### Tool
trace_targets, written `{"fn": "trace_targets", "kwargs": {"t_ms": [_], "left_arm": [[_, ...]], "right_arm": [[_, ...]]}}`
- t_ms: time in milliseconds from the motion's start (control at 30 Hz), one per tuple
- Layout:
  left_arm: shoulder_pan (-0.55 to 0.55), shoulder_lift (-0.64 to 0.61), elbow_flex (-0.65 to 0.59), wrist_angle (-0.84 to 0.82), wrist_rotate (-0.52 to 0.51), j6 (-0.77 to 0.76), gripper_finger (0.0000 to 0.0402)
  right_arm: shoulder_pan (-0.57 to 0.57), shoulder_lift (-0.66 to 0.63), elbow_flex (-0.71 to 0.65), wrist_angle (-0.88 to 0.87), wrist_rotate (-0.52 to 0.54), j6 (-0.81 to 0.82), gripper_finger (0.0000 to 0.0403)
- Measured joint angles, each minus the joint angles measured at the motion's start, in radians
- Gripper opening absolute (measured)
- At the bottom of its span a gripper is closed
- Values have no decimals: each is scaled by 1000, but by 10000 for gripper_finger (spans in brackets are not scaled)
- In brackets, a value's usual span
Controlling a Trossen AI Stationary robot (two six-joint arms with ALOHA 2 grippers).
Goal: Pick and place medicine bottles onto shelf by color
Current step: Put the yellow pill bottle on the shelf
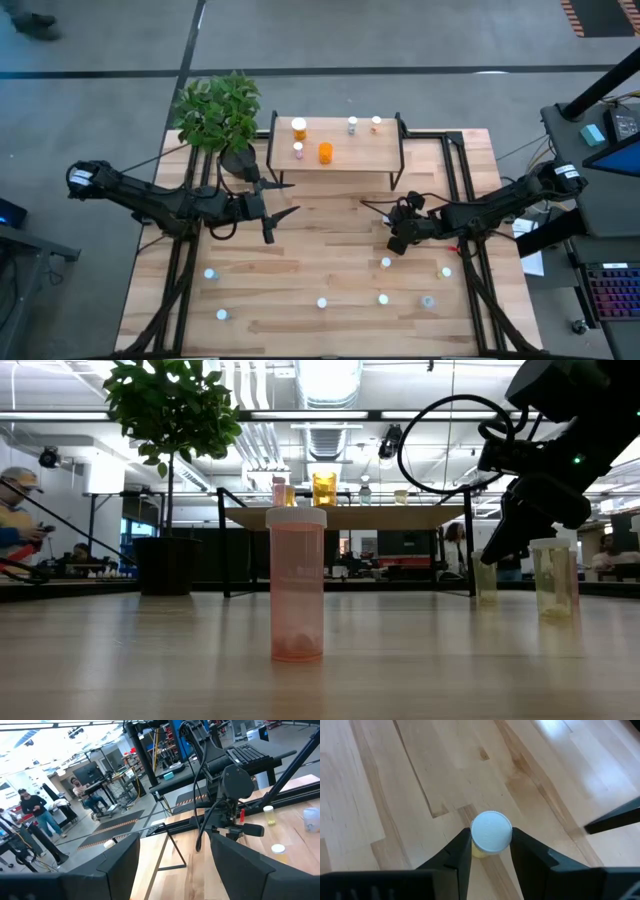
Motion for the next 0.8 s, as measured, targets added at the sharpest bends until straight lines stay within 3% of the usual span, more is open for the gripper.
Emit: {"fn": "trace_targets", "kwargs": {"t_ms": [200,433,600,800], "left_arm": [[0,-1,2,1,-8,19,228],[0,-32,1,8,-65,72,228],[0,-53,1,8,-72,79,228],[0,-66,0,-9,-79,80,228]], "right_arm": [[0,-8,75,-18,-31,0,115],[-17,-7,340,-222,-56,-1,115],[-100,-1,535,-332,-53,-23,111],[-248,19,696,-331,-61,-124,111]]}}
